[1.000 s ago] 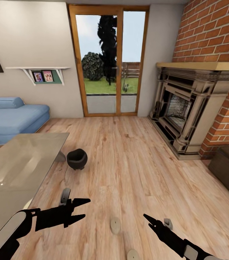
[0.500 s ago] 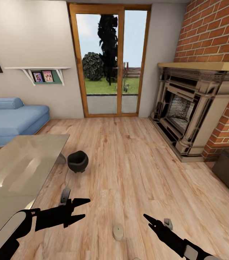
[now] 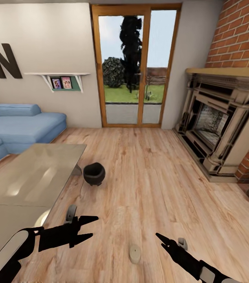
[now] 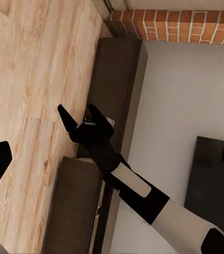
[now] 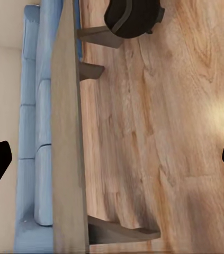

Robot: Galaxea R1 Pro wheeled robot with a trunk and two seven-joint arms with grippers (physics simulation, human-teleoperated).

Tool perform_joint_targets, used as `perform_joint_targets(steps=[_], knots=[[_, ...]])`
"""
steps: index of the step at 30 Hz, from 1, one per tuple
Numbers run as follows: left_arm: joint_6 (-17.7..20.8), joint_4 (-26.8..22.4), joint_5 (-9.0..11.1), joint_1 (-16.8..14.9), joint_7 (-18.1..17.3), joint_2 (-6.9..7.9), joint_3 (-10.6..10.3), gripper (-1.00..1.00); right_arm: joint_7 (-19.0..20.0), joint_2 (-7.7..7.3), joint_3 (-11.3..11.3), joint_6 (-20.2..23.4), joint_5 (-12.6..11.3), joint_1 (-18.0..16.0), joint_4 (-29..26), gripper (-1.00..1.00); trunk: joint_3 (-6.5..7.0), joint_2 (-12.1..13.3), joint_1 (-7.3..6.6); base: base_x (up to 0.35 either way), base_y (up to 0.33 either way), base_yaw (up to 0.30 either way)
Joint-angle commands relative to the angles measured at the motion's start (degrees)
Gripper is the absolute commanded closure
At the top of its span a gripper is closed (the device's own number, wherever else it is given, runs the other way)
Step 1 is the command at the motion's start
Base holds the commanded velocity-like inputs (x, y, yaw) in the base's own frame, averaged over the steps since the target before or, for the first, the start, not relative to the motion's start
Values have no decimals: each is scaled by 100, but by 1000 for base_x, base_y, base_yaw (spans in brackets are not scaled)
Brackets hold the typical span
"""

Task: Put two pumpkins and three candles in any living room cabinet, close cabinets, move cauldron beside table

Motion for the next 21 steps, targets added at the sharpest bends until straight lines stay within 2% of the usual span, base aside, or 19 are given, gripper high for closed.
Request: perform_joint_targets(steps=[1, 6, 21], knots=[[4, -3, 61, -6, 56, 3, -10, -100, 31, 1, 40, 59, -61, -5, 14, -100, -5, -3, 0, 0, -161, 157], [4, -2, 61, -6, 59, 3, -9, -100, 40, 1, 40, 59, -61, -5, 12, -100, -5, -3, 0, 0, -78, 50], [4, -3, 61, -6, 56, 3, -7, -100, 41, -5, 40, 60, -61, -5, 12, -100, -5, -3, 0, 16, 58, 1]])
